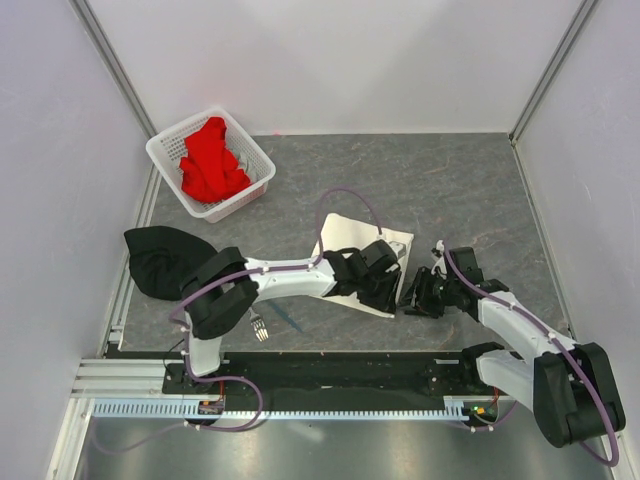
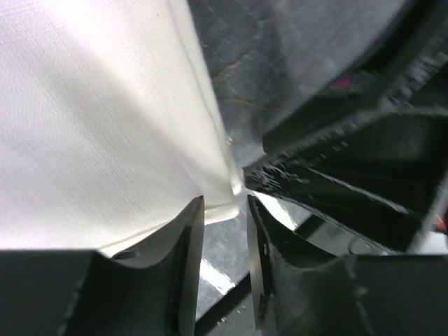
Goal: Fold the napkin into a case and place the utensils inside
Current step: Smooth out the lower triangle-folded napkin at the center of the board, then rotate the lower triangle-folded napkin at the center of the board.
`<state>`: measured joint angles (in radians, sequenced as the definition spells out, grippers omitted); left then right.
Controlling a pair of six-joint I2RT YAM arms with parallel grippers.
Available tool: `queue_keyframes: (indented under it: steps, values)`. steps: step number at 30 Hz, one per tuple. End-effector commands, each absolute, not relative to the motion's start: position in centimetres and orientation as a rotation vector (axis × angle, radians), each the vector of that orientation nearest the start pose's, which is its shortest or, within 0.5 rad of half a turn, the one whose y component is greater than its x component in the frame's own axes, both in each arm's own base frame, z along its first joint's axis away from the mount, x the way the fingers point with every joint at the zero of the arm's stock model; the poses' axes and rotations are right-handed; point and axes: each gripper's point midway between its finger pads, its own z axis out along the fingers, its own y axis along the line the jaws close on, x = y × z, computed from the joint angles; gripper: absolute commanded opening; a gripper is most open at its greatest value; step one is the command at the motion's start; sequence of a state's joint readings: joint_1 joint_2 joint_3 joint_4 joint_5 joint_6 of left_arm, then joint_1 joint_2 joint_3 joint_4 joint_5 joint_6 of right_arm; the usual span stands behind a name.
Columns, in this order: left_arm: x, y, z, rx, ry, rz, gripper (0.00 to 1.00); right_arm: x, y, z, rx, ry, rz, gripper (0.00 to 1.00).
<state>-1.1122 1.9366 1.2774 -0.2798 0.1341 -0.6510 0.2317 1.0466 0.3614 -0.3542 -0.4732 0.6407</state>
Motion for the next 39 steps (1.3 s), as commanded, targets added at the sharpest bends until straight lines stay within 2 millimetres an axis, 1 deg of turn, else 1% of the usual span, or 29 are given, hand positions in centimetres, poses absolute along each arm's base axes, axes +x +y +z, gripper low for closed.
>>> queue_keyframes:
  steps: [1,2,3,5,6,7,8,9,10,11,12,13,14,16,17,19,20,22,23,24,27,28,29,34,36,37,38,39]
  values:
    - [16.3,-44.7,10.7,0.609,2.485,-1.02,0.41,18.5,15.0,4.9,0.28,2.642,0.92,0.48]
    - [16.4,-44.2,11.2,0.598,2.474,-1.02,0.41,18.6,15.1,5.1,0.269,2.641,0.931,0.48]
    - [16.7,-43.3,12.0,0.577,2.459,-1.024,0.41,18.8,15.2,5.3,0.262,2.632,0.932,0.53]
    - [17.3,-42.0,12.1,0.538,2.463,-1.017,0.38,19.0,15.5,5.7,0.241,2.622,0.953,0.57]
    - [17.9,-40.6,12.1,0.496,2.474,-1.019,0.35,19.2,15.7,5.8,0.228,2.618,0.959,0.59]
    - [18.4,-40.0,12.0,0.471,2.472,-1.02,0.34,19.1,15.9,5.7,0.216,2.626,0.963,0.61]
    - [19.6,-38.9,11.8,0.427,2.476,-1.003,0.32,19.1,16.2,5.3,0.2,2.651,0.96,0.62]
    - [19.8,-37.9,11.0,0.408,2.495,-0.984,0.32,19.1,16.4,5.0,0.192,2.661,0.958,0.62]
    - [20.3,-37.2,10.8,0.385,2.501,-0.98,0.31,19.0,16.5,4.6,0.186,2.677,0.959,0.63]
    - [21.5,-36.1,10.4,0.337,2.51,-0.965,0.3,18.5,16.8,3.8,0.188,2.712,0.96,0.63]
    - [21.7,-35.2,9.4,0.315,2.532,-0.943,0.29,18.5,17.0,3.6,0.183,2.712,0.969,0.63]
    - [22.2,-34.6,8.9,0.292,2.539,-0.927,0.29,18.4,17.0,3.3,0.185,2.719,0.965,0.63]
    - [23.3,-33.8,8.5,0.251,2.536,-0.91,0.28,18.1,16.8,2.8,0.198,2.735,0.954,0.62]
    - [23.9,-32.7,7.1,0.226,2.565,-0.868,0.27,17.9,16.4,2.4,0.21,2.748,0.916,0.6]
    - [24.5,-32.0,6.6,0.203,2.569,-0.84,0.26,17.8,16.2,2.3,0.219,2.751,0.905,0.58]
    - [25.0,-30.9,5.6,0.164,2.584,-0.796,0.25,17.7,16.0,2.1,0.223,2.756,0.882,0.54]
    - [25.3,-30.4,5.4,0.142,2.585,-0.786,0.25,17.6,15.8,2.0,0.229,2.763,0.871,0.46]
    - [25.1,-29.9,5.1,0.13,2.591,-0.776,0.25,17.3,15.4,1.6,0.238,2.778,0.839,0.39]
    - [25.1,-29.7,5.2,0.125,2.586,-0.772,0.25,17.3,15.2,1.4,0.242,2.782,0.823,0.33]
    - [24.9,-29.5,5.0,0.124,2.592,-0.766,0.25,17.2,15.0,1.3,0.25,2.788,0.802,0.29]
    - [24.6,-28.7,4.6,0.107,2.6,-0.739,0.24,17.8,14.4,1.1,0.251,2.787,0.746,0.18]
    - [24.5,-28.5,4.4,0.103,2.603,-0.732,0.24,18.2,14.4,1.3,0.249,2.78,0.74,0.14]
    - [24.6,-28.3,4.3,0.093,2.599,-0.717,0.23,18.3,14.3,1.2,0.251,2.783,0.723,0.07]
    - [24.0,-27.7,3.4,0.098,2.629,-0.695,0.22,19.2,13.9,1.5,0.244,2.785,0.666,0.01]
    - [23.5,-27.1,2.4,0.092,2.653,-0.669,0.22,19.6,13.2,1.4,0.272,2.787,0.617,0.0]
    - [23.2,-26.8,2.0,0.089,2.665,-0.654,0.21,20.2,13.0,1.6,0.285,2.781,0.601,0.0]
    - [22.9,-26.4,1.4,0.085,2.68,-0.639,0.21,20.2,12.6,1.6,0.291,2.794,0.572,0.0]
    - [22.7,-26.3,1.2,0.089,2.689,-0.637,0.21,20.6,12.0,1.5,0.305,2.79,0.516,0.0]
